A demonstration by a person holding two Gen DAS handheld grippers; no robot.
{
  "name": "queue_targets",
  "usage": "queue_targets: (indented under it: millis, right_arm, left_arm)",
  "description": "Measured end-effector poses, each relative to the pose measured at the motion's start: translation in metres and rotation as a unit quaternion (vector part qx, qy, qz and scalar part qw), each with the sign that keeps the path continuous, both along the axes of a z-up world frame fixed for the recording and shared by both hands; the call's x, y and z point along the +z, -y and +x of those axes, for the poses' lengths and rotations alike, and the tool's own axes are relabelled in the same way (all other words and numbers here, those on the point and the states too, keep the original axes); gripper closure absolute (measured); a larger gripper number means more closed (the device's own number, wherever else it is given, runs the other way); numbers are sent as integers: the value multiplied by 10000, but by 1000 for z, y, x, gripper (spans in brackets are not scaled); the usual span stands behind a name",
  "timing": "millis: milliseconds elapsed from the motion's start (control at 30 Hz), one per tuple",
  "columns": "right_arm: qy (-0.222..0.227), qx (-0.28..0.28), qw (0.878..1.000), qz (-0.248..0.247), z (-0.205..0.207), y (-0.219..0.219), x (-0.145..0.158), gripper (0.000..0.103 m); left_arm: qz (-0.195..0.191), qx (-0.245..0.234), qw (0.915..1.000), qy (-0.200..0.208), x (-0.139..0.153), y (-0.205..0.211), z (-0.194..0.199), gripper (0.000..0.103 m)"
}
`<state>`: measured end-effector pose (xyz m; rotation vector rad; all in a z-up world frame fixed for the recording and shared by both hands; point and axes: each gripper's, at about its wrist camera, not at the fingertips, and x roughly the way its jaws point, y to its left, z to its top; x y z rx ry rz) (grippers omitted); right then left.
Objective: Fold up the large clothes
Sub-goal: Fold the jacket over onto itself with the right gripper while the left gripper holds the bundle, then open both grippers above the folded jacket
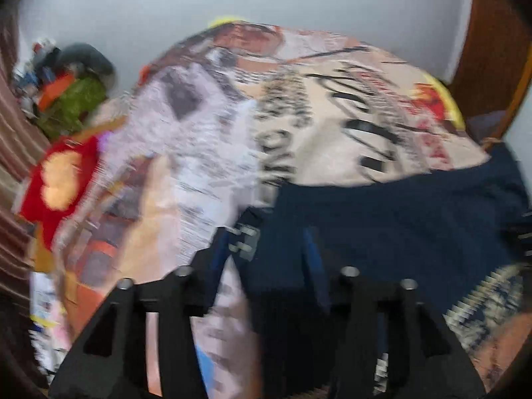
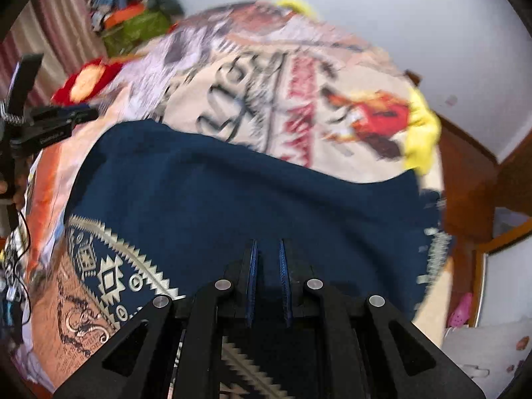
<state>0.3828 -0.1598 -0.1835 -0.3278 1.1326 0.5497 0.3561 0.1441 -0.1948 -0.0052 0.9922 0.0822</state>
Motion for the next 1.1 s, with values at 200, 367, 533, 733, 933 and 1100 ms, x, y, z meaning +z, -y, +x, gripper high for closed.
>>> queue_targets:
  millis: [200,367,533,733,933,1100]
  right_arm:
    - [-7,206,9979,-606,-8,-16,-32,94]
    - [25,197,9967,-787,-12,-10,-30,94]
    - [281,221,9936,-1076,-20,-1,-29,94]
    - [444,83,9909,-1265,-29,19,-27,94]
    - [218,-285,9939,-1046,-35,54,-22,94]
    - [-81,-733,9943,-770,-39,88,-13,94]
  left_arm:
    - [-670,-789,9932,-530,-29,44,-18,45]
    - [-350,-835,9935,-693,-60,64,-26,40]
    - [-275,-760,9947,-634,-59,57,-36,34]
    - [-2,-517,9965,-664,-60,32,-51,33]
    - [-72,17,9982,-588,-48,-5,-78,33]
    - [-278,649,9961,-522,-38,-38,-102,33]
